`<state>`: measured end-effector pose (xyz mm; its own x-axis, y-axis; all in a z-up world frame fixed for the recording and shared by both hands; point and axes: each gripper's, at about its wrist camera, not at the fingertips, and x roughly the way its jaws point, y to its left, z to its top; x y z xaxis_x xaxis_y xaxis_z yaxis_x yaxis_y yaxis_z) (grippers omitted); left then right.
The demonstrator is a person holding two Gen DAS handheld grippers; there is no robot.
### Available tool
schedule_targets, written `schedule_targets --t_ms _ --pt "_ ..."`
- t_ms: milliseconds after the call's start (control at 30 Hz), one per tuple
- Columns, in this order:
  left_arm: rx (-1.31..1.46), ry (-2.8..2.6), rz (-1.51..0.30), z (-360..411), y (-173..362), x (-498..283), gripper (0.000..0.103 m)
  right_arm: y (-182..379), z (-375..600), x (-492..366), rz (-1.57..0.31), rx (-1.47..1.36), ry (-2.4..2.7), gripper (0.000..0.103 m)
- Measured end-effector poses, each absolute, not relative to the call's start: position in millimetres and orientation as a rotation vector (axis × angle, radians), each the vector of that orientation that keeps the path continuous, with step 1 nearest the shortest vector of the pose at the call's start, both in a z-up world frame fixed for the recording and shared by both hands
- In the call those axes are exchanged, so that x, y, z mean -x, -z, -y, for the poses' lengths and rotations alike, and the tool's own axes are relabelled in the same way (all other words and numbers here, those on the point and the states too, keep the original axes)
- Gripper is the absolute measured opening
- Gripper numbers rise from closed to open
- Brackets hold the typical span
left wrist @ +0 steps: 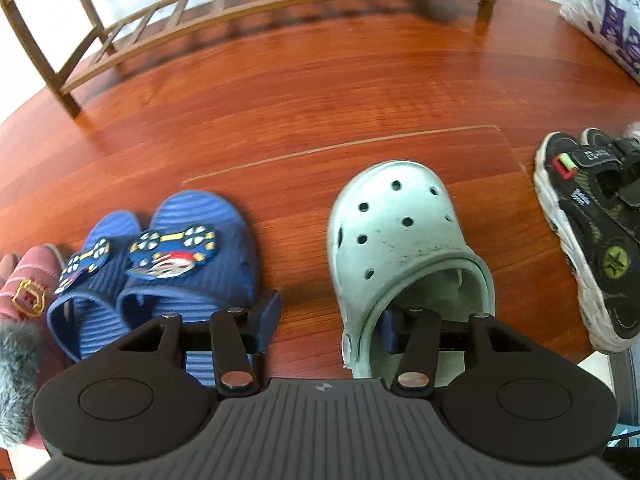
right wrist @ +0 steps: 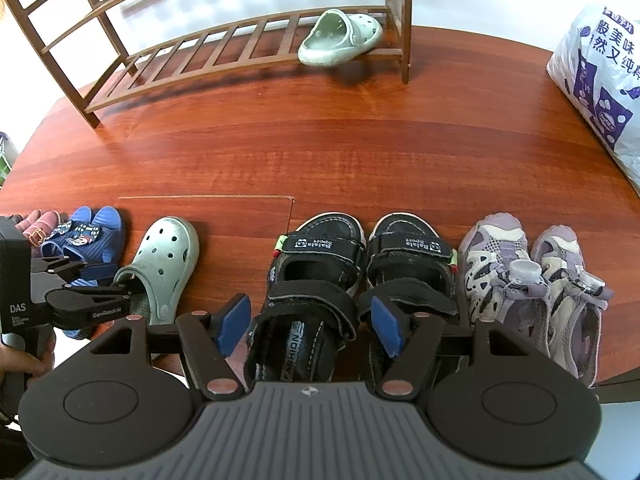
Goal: Organize scattered shoes
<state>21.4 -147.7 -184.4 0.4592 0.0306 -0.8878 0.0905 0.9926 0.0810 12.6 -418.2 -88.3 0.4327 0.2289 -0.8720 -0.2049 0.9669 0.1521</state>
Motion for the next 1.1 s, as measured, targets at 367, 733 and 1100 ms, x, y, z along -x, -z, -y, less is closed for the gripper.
schedule_targets --t_ms 367,733,1100 --pt "-0.151 0.059 -1.047 151 163 -7 0.052 91 396 -22 -1.094 -0.019 -0.3 0.073" --pt "-0.044 0.197 -1.098 159 142 -21 0.078 92 395 -25 -1.1 -0.029 -0.291 0.073" --pt "-0.081 0.178 -1.166 180 164 -47 0.069 94 408 -27 -1.094 -0.06 -0.259 0.073"
